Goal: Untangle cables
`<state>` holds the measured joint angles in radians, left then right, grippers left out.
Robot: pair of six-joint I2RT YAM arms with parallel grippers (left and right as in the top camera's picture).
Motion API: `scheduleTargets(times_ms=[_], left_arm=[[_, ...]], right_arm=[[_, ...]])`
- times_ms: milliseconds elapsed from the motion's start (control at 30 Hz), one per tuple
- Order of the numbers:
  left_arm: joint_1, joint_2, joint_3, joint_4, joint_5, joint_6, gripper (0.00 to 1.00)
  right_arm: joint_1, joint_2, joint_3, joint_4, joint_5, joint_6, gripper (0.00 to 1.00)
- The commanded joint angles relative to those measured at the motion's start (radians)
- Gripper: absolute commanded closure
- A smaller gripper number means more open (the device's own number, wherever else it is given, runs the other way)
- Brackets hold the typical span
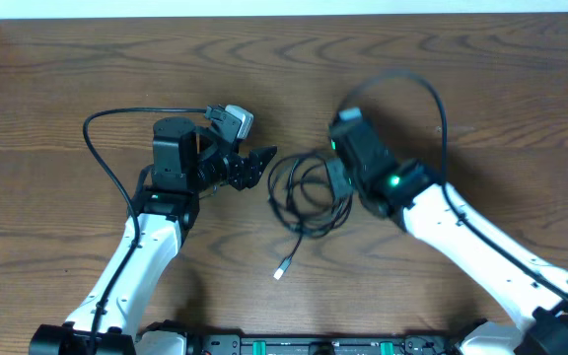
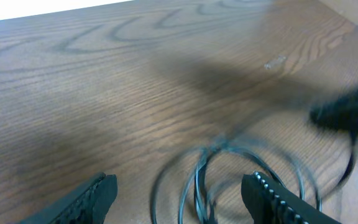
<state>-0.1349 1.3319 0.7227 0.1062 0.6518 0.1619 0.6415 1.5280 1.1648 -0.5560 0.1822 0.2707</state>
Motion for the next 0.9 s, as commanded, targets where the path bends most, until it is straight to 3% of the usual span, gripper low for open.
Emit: scheduleTargets(times_ms=[0, 300, 500, 700, 867], left_arm=[[-0.001, 0.003, 0.016, -0.008, 0.002, 0.01, 0.31], [-0.018, 0.004, 0.016, -0.023, 0.111, 0.01, 0.33], [-0.071, 0.013, 0.016, -0.023, -0.017, 0.024, 0.31], [-0.081, 0.017, 0.016, -0.014, -0.017, 0.029, 0.31], [-0.081, 0.016, 0.016, 0.001, -0.017, 0.029, 0.3]], right_arm=[[-0.006, -0.012, 0.212, -0.034, 0.009, -0.118, 0.99], [-0.006, -0.012, 0.504, -0.065, -0.036, -0.176, 0.99], [0.015, -0.013, 0.665, -0.083, -0.06, -0.219, 0.99], [0.021, -0.013, 0.905, -0.229, -0.021, -0.277, 0.99], [0.027, -0.013, 0.936, -0.301, -0.021, -0.277, 0.99]])
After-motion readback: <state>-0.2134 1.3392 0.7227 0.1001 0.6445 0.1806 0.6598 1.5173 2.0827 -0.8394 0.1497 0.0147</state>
